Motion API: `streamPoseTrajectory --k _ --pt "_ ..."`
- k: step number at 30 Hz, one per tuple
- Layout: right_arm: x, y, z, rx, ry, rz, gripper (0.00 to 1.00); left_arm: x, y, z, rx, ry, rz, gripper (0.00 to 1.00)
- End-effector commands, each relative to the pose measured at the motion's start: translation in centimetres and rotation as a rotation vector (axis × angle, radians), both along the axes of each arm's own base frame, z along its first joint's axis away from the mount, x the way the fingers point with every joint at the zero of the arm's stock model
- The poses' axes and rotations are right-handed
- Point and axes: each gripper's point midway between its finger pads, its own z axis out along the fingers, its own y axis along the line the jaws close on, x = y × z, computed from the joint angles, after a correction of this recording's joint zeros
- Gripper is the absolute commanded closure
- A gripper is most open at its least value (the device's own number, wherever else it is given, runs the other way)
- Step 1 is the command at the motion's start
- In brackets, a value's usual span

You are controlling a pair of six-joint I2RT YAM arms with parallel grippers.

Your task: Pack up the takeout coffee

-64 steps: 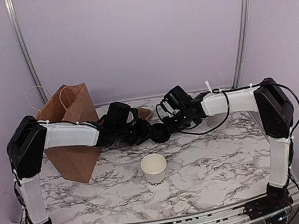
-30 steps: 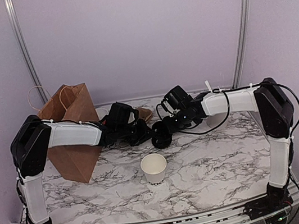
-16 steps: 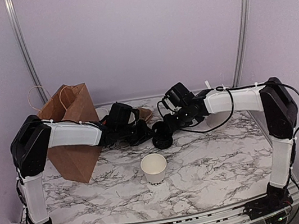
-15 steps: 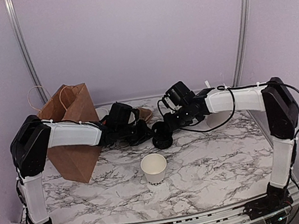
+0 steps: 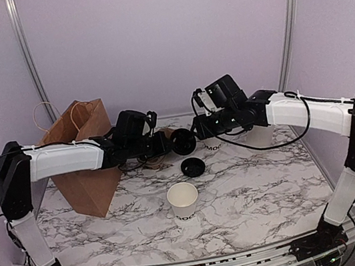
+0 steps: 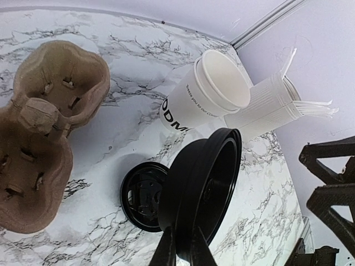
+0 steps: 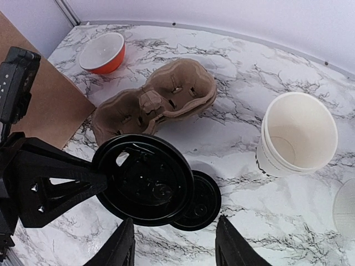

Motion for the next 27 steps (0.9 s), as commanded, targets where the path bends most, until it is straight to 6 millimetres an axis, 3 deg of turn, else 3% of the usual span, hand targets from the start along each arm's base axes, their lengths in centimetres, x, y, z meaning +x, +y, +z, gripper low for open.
streamPoseTrajectory --k 1,6,16,27 --pt "-0.5 0.5 4.2 0.059 -0.055 0.024 0.52 -1.4 1.7 1.9 0.12 -0.127 -0.005 0.96" --pt "-1.3 0.7 6.0 0.106 -0.076 0.047 0.52 -3.5 3.1 3.8 0.253 -0.27 0.002 0.96" --pt "-2.4 0.6 6.7 0.181 -0.076 0.071 0.53 -7.0 5.9 5.5 0.5 -0.459 0.039 0.96" --pt "-6.4 3.3 10.4 0.421 -0.002 0.272 0.51 -10.6 7.1 8.4 0.886 -0.808 0.132 0.96"
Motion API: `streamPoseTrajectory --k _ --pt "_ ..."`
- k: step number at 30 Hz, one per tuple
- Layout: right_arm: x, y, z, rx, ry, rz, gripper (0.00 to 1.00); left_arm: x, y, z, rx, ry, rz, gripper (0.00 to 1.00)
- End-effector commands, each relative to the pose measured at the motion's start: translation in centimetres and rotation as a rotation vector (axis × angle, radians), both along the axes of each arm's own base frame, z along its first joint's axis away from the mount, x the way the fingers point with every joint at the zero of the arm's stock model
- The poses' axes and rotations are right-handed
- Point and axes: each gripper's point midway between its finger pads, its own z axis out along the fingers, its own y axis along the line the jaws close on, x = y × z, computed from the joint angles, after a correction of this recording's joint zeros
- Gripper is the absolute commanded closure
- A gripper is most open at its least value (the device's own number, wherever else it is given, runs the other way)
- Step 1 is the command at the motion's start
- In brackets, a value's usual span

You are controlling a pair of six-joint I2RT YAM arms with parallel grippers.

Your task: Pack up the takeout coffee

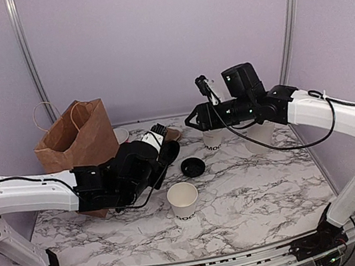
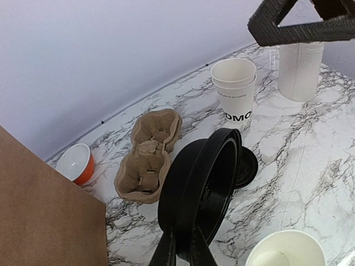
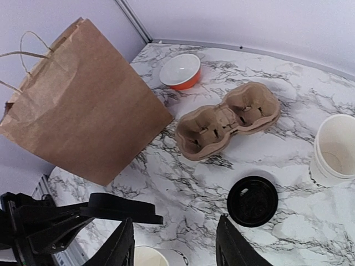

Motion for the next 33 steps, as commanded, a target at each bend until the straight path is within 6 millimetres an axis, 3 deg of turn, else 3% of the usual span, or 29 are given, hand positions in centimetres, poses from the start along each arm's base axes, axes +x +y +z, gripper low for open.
streamPoseTrajectory --k 1,7,14,21,29,33 --pt "-2.5 1.8 4.2 0.185 0.01 0.13 0.51 -0.4 2.1 2.1 0.228 -0.237 0.118 0.96" --pt "-3.8 2.3 5.1 0.244 0.037 0.177 0.43 -1.7 1.3 2.3 0.386 -0.387 0.167 0.99" --pt "-4.3 1.6 1.4 0.089 0.05 0.144 0.38 -3.9 -0.4 0.9 0.497 -0.456 0.121 0.98" --pt "-5.2 1.4 -0.8 0.029 0.074 0.144 0.38 -5.6 -1.2 0.1 0.534 -0.476 0.073 0.98" --pt "-6.7 2.0 -0.7 0.103 0.142 0.195 0.31 -6.7 -1.6 -1.1 0.681 -0.522 0.022 0.98" --pt "-6.4 1.6 -0.2 0.076 0.112 0.183 0.27 -7.1 -1.4 -1.1 0.74 -0.547 0.015 0.98"
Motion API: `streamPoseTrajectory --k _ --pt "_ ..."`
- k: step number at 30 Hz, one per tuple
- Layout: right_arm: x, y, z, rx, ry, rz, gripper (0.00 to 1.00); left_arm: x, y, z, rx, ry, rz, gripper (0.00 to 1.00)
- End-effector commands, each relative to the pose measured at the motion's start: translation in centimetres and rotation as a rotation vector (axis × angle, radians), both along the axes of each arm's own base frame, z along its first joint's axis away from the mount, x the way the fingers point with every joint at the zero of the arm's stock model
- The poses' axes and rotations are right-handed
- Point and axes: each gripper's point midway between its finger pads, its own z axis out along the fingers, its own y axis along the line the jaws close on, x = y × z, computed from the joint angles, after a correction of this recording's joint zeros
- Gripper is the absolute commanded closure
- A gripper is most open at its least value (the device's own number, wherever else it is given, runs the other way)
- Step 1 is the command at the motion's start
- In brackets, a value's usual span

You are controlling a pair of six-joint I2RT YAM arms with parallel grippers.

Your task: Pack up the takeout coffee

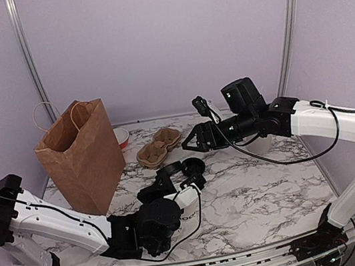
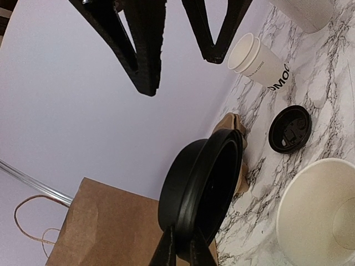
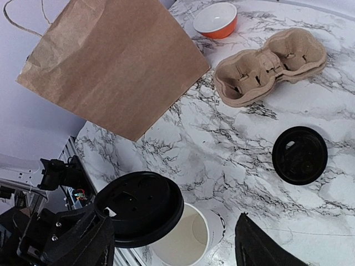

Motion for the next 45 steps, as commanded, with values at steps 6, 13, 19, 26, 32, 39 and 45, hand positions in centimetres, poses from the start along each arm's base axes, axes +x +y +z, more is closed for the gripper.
streamPoseTrajectory --k 6,13,19,26,32,39,45 --pt "-0.5 -0.6 1.6 -0.027 -0.059 0.021 0.25 -1.6 0.0 -1.0 0.168 -0.066 -0.023 0.98" --pt "-1.6 -0.9 -0.5 -0.055 -0.013 0.044 0.24 -2.4 0.4 -1.8 0.215 -0.089 -0.029 0.98" --pt "-2.4 -0.9 -2.0 -0.06 0.032 0.055 0.24 -2.6 0.2 -1.8 0.203 -0.118 -0.019 0.98" --pt "-2.8 -1.2 -3.5 -0.056 0.061 0.037 0.24 -2.6 -0.3 -1.6 0.198 -0.187 0.007 0.92" --pt "-3.0 -1.6 -4.2 -0.052 0.073 0.021 0.24 -2.8 -0.8 -1.9 0.192 -0.184 0.004 0.92" --pt "-3.0 -1.5 -4.9 -0.051 0.084 0.021 0.25 -3.1 -1.3 -1.9 0.184 -0.182 0.0 0.91" --pt "-3.1 -1.3 -5.2 -0.055 0.087 0.028 0.25 -3.8 -1.7 -1.9 0.176 -0.182 -0.016 0.91"
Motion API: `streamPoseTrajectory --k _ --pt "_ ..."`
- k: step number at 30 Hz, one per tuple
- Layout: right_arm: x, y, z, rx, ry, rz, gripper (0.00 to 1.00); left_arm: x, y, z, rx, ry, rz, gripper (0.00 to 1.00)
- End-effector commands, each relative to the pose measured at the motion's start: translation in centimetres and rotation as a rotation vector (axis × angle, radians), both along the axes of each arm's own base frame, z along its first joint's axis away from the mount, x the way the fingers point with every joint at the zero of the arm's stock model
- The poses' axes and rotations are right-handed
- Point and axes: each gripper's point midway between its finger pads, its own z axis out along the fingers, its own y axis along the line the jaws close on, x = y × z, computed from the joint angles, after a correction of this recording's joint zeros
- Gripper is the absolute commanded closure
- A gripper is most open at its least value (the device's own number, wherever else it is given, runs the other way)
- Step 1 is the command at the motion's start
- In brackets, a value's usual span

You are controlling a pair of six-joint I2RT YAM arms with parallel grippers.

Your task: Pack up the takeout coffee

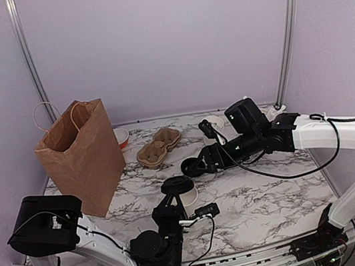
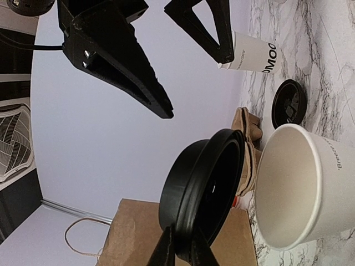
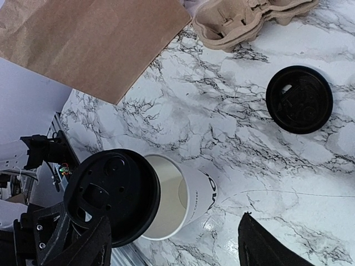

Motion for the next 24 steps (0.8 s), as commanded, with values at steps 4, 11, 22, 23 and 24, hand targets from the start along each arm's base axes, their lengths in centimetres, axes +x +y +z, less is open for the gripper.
streamPoseTrajectory --k 4,11,22,23,24 --pt "-0.2 0.6 0.5 0.024 -0.016 0.012 0.25 -0.8 0.0 1.2 -0.154 0.011 0.001 0.91" --pt "-0.2 0.6 0.3 0.023 -0.014 0.011 0.25 -1.2 0.0 0.7 -0.158 0.021 0.007 0.9" --pt "-0.3 0.6 -0.3 0.015 -0.007 0.013 0.25 -1.5 -0.1 0.5 -0.166 0.028 0.011 0.89" --pt "-0.2 0.6 -0.3 0.015 -0.007 0.012 0.25 -1.5 -0.1 0.4 -0.166 0.029 0.012 0.89" --pt "-0.2 0.6 -0.3 0.016 -0.008 0.012 0.25 -1.6 -0.1 0.4 -0.167 0.03 0.011 0.89"
